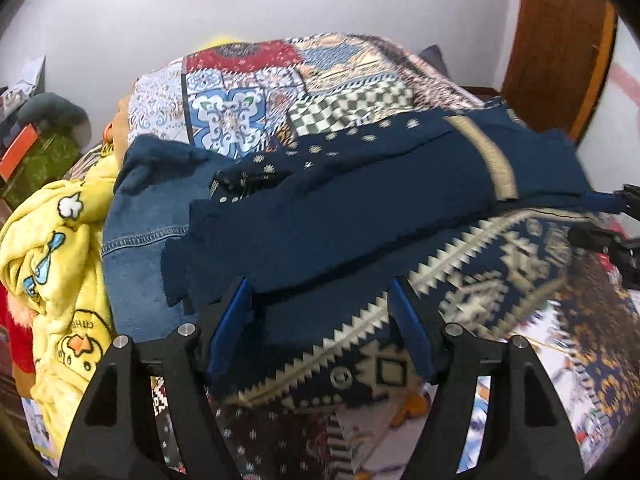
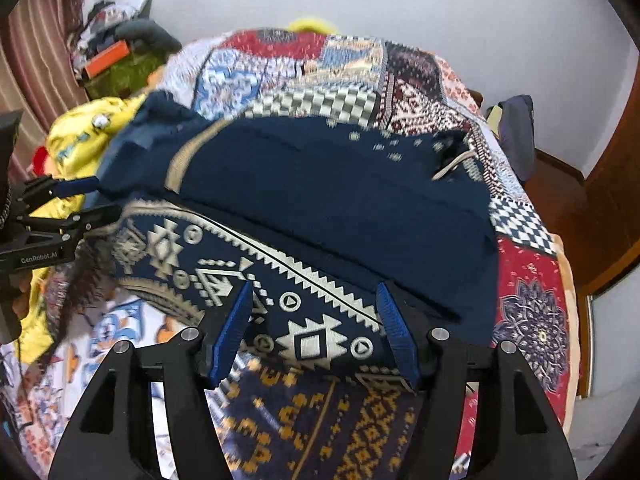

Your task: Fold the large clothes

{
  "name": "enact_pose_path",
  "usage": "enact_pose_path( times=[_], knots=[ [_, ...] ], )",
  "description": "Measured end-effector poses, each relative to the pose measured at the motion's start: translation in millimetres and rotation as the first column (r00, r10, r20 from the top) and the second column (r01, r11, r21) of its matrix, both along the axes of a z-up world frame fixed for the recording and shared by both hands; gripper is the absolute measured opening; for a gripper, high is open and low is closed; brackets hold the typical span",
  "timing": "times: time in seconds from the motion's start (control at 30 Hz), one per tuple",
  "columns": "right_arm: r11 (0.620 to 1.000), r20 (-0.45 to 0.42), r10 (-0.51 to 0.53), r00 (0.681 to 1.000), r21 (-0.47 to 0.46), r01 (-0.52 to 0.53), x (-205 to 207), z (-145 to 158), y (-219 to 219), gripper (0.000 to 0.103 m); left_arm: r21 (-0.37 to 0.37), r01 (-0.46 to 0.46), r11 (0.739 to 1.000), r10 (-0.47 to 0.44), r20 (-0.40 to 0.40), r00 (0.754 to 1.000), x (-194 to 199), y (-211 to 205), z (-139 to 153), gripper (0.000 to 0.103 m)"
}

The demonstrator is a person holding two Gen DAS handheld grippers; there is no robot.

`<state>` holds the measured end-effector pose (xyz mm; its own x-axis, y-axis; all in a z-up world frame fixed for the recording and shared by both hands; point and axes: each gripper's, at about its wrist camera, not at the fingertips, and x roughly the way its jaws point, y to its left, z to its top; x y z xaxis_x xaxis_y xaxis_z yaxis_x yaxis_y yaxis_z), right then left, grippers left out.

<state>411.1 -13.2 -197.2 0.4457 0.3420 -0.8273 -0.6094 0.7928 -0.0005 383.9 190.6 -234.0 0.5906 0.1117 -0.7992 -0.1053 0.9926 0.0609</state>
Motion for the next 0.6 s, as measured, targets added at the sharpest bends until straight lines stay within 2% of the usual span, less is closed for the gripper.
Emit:
enact_pose_path(
  times=[0.13, 0.37, 0.5, 0.6],
  knots=[
    [0.999, 0.051, 0.000, 0.999, -0.047, 0.002, 18.1, -4.7, 13.6, 0.060, 0.004, -0.049, 0.999, 0.049, 0.024, 0.998, 20.6, 13.6, -3.2, 0.070],
    [0.995, 0.151, 0.014, 0.988, -0.098, 0.001, 64.3, 15.4, 38.4, 0.060, 0.024, -0.096, 0.995, 0.095, 0.036, 0.995, 76.4, 44.7, 7.3, 0.070],
    [0.992, 0.238, -0.072, 0.969, -0.082, 0.094, 94.2, 39.6, 44.1, 0.060, -0.016, -0.141, 0.990, 0.142, 0.057, 0.988, 104.9, 62.0, 26.8, 0.070],
    [0.985, 0.303, -0.151, 0.941, -0.035, 0.170, 104.4, 63.5, 40.9, 0.060, -0.062, -0.173, 0.983, 0.180, 0.125, 0.976, 108.4, 68.4, 52.8, 0.070]
  ],
)
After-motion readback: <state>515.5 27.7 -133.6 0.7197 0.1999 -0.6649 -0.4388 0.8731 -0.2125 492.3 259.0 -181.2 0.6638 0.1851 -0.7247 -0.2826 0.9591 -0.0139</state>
